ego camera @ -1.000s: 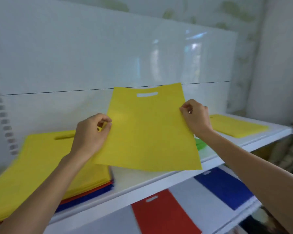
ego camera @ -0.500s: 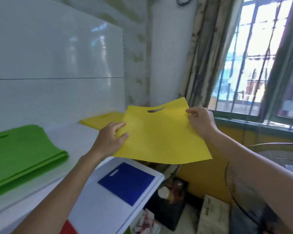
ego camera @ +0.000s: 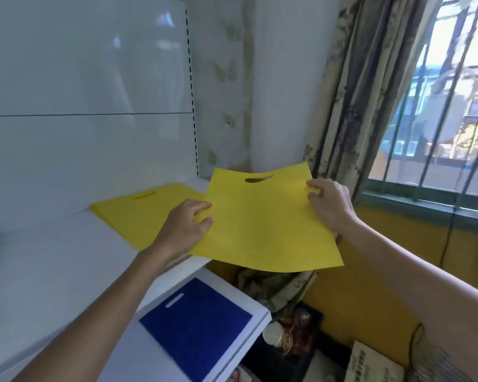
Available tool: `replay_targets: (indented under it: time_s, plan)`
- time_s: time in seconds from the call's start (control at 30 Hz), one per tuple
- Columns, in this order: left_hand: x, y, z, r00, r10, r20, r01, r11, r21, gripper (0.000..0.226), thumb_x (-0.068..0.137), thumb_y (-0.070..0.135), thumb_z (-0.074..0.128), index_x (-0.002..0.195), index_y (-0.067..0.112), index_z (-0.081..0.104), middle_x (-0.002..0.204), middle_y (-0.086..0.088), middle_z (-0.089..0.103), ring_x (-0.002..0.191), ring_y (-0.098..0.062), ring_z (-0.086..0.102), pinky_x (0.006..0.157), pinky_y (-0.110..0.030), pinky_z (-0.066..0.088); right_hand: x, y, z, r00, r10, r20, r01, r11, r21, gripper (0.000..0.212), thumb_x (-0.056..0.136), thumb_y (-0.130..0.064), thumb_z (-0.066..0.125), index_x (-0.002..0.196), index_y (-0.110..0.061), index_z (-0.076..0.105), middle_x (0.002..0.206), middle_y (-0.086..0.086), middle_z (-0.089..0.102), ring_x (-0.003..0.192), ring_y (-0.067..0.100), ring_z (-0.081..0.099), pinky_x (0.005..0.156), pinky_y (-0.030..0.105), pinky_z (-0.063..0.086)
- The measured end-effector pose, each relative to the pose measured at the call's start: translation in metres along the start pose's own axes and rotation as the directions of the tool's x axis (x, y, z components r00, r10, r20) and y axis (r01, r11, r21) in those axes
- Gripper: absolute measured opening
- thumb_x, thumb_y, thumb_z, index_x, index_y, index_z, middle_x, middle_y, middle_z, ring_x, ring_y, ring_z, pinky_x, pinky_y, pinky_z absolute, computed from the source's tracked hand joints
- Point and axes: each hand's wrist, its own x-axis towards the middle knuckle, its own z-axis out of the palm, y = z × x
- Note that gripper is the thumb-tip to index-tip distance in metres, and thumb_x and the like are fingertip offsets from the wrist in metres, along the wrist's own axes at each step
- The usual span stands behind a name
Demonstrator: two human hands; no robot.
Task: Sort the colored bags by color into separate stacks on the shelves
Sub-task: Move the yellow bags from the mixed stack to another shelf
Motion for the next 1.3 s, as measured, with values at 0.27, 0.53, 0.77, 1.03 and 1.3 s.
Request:
replay_targets:
  time_s: [0.27, 0.53, 0.77, 1.03, 1.3]
  plan:
    - [0.049, -0.016, -0.024, 0.967, -0.112, -0.227, 0.146, 0.979, 0.139, 0.042, 0.091, 0.020, 0.056, 0.132, 0.015, 0.050, 0.135, -0.004, 0.048, 0.122, -0.019, 0.045, 0.097, -0.024, 0.033, 0.095, -0.029, 0.066, 0.976, -0.173, 0.136, 0.158, 0.981, 0.113, 0.040, 0.087, -0.006, 0.051, 0.127, -0.008, 0.057, 0.128, 0.012, 0.057, 0.119, 0.027, 0.050, 0.093, 0.026, 0.036]
    - [0.038, -0.046, -0.045, 0.813, -0.291, -0.504, 0.430, 0.884, 0.184, 0.043, 0.090, 0.018, 0.056, 0.132, 0.013, 0.049, 0.132, -0.008, 0.049, 0.120, -0.023, 0.046, 0.097, -0.028, 0.035, 0.151, -0.077, 0.164, 0.800, -0.479, 0.361, 0.393, 0.874, 0.287, 0.050, 0.091, -0.011, 0.049, 0.140, -0.009, 0.039, 0.143, 0.010, 0.040, 0.129, 0.025, 0.038, 0.102, 0.029, 0.031]
    - [0.020, -0.069, -0.028, 0.691, -0.518, -0.504, 0.687, 0.688, 0.234, 0.042, 0.089, 0.020, 0.055, 0.130, 0.014, 0.051, 0.132, -0.009, 0.050, 0.121, -0.025, 0.046, 0.099, -0.029, 0.034, 0.151, -0.079, 0.233, 0.579, -0.570, 0.582, 0.479, 0.816, 0.323, 0.036, 0.087, -0.007, 0.047, 0.123, 0.000, 0.050, 0.128, 0.016, 0.045, 0.121, 0.031, 0.042, 0.094, 0.032, 0.036]
    - [0.020, -0.071, -0.029, 0.613, -0.637, -0.467, 0.787, 0.540, 0.297, 0.029, 0.086, 0.024, 0.055, 0.114, 0.019, 0.062, 0.116, -0.010, 0.054, 0.109, -0.025, 0.053, 0.085, -0.029, 0.039, 0.147, -0.074, 0.259, 0.599, -0.455, 0.659, 0.464, 0.868, 0.176, 0.028, 0.084, -0.016, 0.045, 0.097, 0.000, 0.064, 0.104, 0.015, 0.062, 0.099, 0.032, 0.052, 0.076, 0.035, 0.045]
    - [0.021, -0.068, -0.023, 0.570, -0.614, -0.546, 0.799, 0.569, 0.194, 0.018, 0.084, 0.019, 0.056, 0.098, 0.022, 0.066, 0.112, 0.000, 0.057, 0.107, -0.019, 0.054, 0.085, -0.026, 0.040, 0.149, -0.068, 0.254, 0.605, -0.509, 0.613, 0.448, 0.853, 0.266, 0.031, 0.081, -0.014, 0.054, 0.101, 0.008, 0.065, 0.105, 0.023, 0.066, 0.097, 0.035, 0.060, 0.082, 0.043, 0.049]
